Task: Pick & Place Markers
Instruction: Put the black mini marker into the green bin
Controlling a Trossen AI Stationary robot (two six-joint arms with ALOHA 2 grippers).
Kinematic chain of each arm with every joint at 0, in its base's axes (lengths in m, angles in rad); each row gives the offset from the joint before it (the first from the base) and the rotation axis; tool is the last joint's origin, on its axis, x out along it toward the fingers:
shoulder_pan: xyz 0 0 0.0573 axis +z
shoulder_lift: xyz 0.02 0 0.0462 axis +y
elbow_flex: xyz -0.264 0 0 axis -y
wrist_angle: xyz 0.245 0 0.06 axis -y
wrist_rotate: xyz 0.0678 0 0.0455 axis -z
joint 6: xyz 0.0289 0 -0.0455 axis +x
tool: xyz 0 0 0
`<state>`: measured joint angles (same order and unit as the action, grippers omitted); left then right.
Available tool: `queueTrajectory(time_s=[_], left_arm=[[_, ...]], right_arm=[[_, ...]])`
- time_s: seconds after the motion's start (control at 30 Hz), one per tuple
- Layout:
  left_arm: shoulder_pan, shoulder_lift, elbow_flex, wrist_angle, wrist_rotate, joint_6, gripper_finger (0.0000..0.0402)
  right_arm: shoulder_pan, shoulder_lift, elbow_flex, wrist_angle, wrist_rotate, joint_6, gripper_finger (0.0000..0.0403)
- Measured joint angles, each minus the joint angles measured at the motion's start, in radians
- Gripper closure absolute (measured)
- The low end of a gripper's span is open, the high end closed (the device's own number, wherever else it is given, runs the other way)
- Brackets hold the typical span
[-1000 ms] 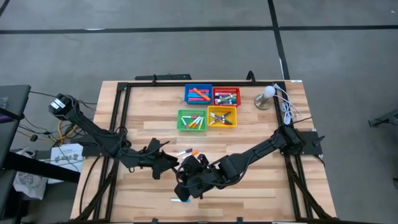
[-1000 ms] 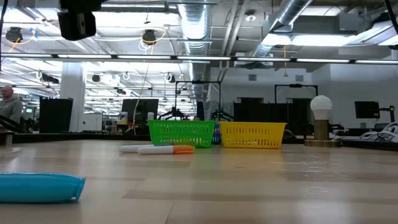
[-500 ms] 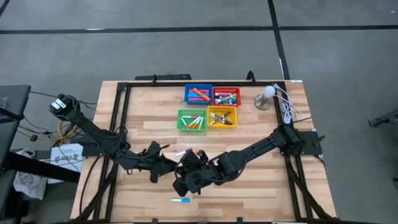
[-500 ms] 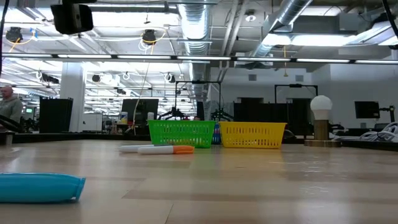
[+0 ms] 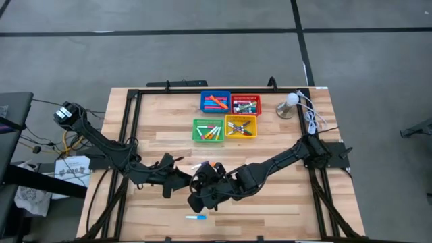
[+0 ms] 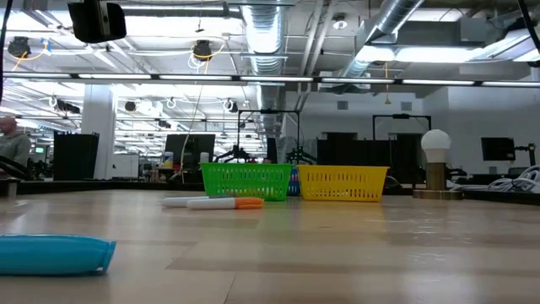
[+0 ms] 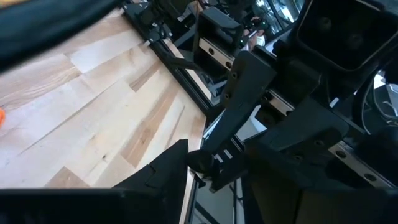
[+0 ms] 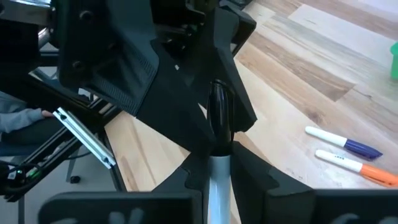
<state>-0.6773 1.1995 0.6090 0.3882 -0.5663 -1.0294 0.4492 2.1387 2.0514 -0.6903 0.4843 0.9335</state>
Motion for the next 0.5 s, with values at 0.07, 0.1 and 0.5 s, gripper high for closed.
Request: queueTrajectory(time_s=[0.07, 0.1, 0.5], left_arm=[[0.0, 0.0, 0.0, 0.0, -0.002, 0.0, 0.0243], [0.0, 0.0, 0.0, 0.0, -0.002, 0.0, 0.0243], [0.0, 0.0, 0.0, -0.002, -0.021, 0.0, 0.0244]], right_arm=[[-0.005, 0.0, 0.0, 0.0, -0.008, 0.0, 0.0362], [-0.007, 0.0, 0.0, 0.0, -0.01, 0.0, 0.0362], [-0.013, 0.0, 0.0, -0.001, 0.011, -0.002, 0.0364]])
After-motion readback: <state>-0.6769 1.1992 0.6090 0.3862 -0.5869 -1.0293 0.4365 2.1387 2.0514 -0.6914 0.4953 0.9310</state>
